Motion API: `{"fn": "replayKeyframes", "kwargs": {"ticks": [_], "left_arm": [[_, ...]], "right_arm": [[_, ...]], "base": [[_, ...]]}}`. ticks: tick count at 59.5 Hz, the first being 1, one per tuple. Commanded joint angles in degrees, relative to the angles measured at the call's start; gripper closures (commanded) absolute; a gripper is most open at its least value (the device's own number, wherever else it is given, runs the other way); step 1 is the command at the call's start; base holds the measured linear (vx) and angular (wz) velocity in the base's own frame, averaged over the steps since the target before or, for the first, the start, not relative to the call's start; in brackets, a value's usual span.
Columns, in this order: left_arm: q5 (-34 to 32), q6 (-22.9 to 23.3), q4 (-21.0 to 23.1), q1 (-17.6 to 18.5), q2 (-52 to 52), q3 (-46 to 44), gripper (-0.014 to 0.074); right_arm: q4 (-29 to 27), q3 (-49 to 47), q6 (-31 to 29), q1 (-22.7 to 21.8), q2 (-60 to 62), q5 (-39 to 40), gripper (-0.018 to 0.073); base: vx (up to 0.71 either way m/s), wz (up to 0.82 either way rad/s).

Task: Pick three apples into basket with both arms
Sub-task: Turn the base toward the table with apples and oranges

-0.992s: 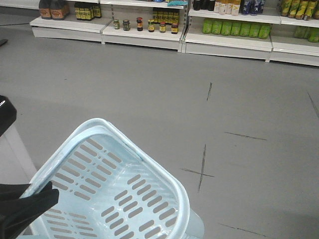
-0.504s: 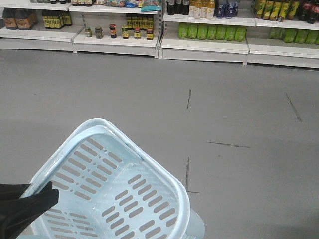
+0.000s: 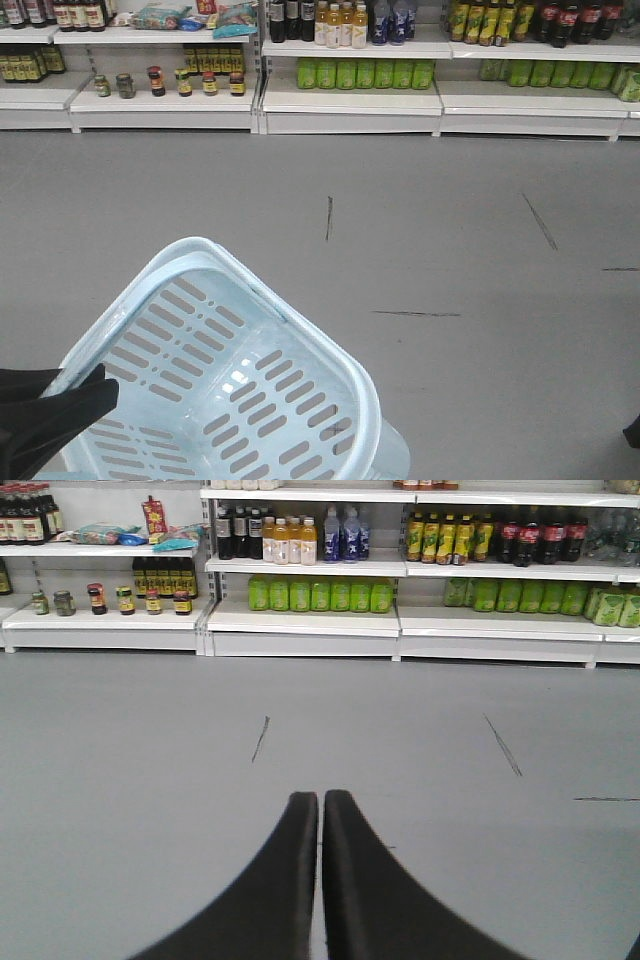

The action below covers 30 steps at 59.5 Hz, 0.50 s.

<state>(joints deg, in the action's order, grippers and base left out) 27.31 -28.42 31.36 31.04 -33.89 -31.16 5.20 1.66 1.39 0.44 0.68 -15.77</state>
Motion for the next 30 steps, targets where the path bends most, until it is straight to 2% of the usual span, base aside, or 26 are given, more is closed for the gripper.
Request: {"fn": "replayKeyframes", "kwargs": {"ticks": [1, 30], "left_arm": [[-5.2, 0.5, 1.9, 0.2, 0.0, -1.7, 0.0602], [-5.2, 0.5, 1.9, 0.2, 0.0, -1.7, 0.0602]], "right_arm": [[0.1, 0.7, -0.5, -0.1, 0.6, 4.1, 0.0551], [0.1, 0.7, -0.5, -0.1, 0.6, 4.1, 0.0551]], "base": [[0.3, -0.25], [0.27, -0.33]]}}
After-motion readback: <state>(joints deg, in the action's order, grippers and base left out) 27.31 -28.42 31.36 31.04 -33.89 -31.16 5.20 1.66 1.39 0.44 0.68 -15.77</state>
